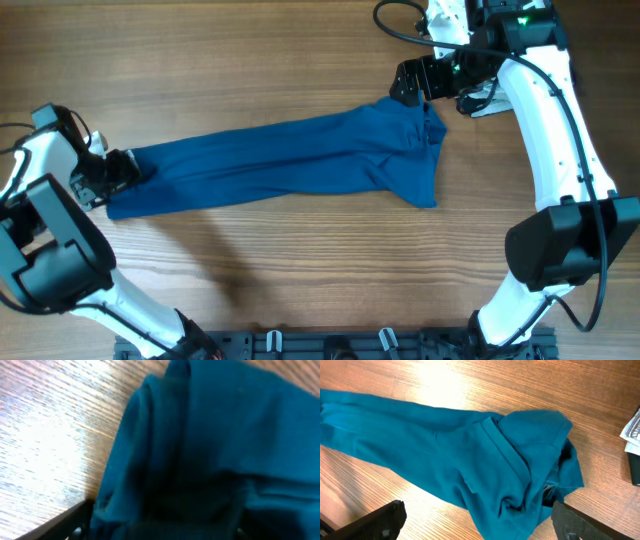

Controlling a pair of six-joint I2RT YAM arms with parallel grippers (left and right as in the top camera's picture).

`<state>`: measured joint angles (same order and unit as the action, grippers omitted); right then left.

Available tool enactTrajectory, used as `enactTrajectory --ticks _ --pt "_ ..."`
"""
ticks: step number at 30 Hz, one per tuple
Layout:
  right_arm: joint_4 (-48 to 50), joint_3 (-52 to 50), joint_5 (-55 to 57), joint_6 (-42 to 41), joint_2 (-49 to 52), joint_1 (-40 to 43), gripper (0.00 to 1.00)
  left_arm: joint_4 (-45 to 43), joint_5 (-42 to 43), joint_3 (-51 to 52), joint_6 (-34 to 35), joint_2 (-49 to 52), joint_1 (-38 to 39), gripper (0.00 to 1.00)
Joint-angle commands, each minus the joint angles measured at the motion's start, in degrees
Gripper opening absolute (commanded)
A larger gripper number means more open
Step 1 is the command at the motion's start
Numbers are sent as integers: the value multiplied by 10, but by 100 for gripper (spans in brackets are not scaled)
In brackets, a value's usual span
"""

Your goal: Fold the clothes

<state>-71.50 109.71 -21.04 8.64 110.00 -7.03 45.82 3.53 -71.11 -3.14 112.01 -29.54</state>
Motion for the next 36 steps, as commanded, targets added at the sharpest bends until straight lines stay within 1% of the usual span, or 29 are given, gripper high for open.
enactTrajectory --ticks 1,2,3,4,5,6,8,9,10,12,13,14,15,17,19,21,23,24,26,28,30,31,32,34,36 --pt "11 4 -15 -28 3 -5 87 -54 -6 79 -9 8 0 74" --pt "14 4 -15 -29 3 -12 83 -74 -6 94 -9 8 0 59" --pt "16 4 -15 -33 3 -20 78 -77 -6 96 -9 8 0 28" --pt "19 4 -14 -48 3 -28 72 -78 -6 94 -7 8 0 4" --pt "25 4 -5 -75 3 -35 59 -72 -14 86 15 8 -1 4" --pt "45 1 27 -119 7 -50 40 -34 -25 52 46 6 -4 4" --pt "83 -28 40 -148 9 -71 18 38 -26 -17 51 -4 -4 4" --pt "100 -46 44 -168 9 -78 13 67 -26 -46 50 -10 -4 4" --pt "117 -65 45 -182 12 -82 11 92 -26 -75 49 -17 -4 4" --pt "163 -122 45 -209 12 -85 9 153 -38 -152 48 -41 -4 4" --pt "172 -136 45 -208 12 -84 9 169 -50 -176 34 -50 -4 4" --pt "181 -144 45 -206 12 -84 9 176 -52 -190 3 -59 -3 4" --pt "189 -145 45 -206 12 -84 10 177 -54 -198 -25 -71 -3 4" --pt "204 -145 45 -206 12 -84 13 174 -60 -199 -31 -81 -4 4" --pt "210 -145 45 -207 12 -84 12 180 -55 -199 -44 -81 7 4" --pt "212 -145 45 -206 12 -83 13 181 -23 -199 -44 -81 37 4" --pt "213 -145 45 -206 12 -83 16 190 5 -199 -43 -81 93 4" --pt "213 -145 45 -206 12 -83 17 201 5 -199 -43 -79 134 4" --pt "213 -145 45 -206 12 -83 19 213 5 -196 -37 -74 181 6" --pt "213 -145 45 -206 12 -83 22 213 5 -186 9 -70 230 8" --pt "213 -145 45 -206 12 -83 22 206 10 -174 24 -65 273 8" --pt "213 -145 45 -206 12 -83 22 195 21 -167 26 -62 297 9" --pt "214 -145 45 -206 12 -83 22 175 39 -158 27 -61 321 13" --pt "213 -145 45 -206 12 -83 22 150 42 -150 64 -59 359 15" --pt "212 -145 45 -206 12 -83 22 146 42 -150 67 -54 385 20"
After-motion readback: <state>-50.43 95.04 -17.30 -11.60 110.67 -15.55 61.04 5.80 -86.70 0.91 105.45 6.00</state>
